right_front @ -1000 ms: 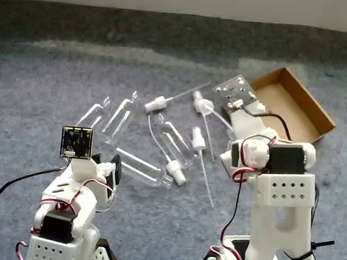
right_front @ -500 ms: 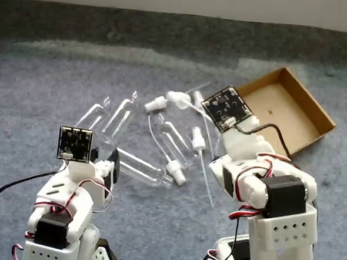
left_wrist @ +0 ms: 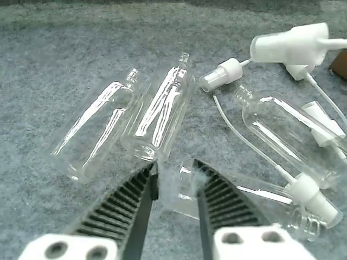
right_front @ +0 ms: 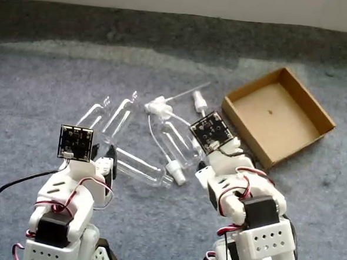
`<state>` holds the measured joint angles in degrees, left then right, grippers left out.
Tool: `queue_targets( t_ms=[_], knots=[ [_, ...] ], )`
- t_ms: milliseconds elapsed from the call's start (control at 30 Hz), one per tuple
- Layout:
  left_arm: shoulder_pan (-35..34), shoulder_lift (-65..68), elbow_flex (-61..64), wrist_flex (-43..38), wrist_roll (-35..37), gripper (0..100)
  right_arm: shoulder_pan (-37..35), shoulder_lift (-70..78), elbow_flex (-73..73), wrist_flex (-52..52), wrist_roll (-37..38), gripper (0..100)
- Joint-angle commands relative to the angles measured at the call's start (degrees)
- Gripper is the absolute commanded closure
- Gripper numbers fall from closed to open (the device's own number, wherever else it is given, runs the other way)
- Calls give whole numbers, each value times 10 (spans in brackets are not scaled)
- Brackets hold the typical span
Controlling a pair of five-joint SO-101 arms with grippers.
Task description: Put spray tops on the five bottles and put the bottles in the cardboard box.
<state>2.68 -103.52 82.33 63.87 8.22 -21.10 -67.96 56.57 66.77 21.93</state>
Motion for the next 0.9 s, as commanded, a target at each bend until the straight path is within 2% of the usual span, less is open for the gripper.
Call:
queue_targets(
  t_ms=[0, 167, 333, 567, 867],
  knots=[
    [-4, 7, -58, 23, -4, 989, -8, -16, 10, -57, -41, 835],
    [-5, 17, -70, 28, -25, 993, -34, -19, 25, -94, -46, 835],
    [-8, 157, -116, 23, -36, 993, -51, -19, 41, -120, -79, 835],
    [-7, 444, -324, 39, -34, 990, -50, -19, 43, -139, -98, 835],
    [-2, 761, -640, 196, -33, 989, -43, -20, 100, -170, -97, 835]
  ],
)
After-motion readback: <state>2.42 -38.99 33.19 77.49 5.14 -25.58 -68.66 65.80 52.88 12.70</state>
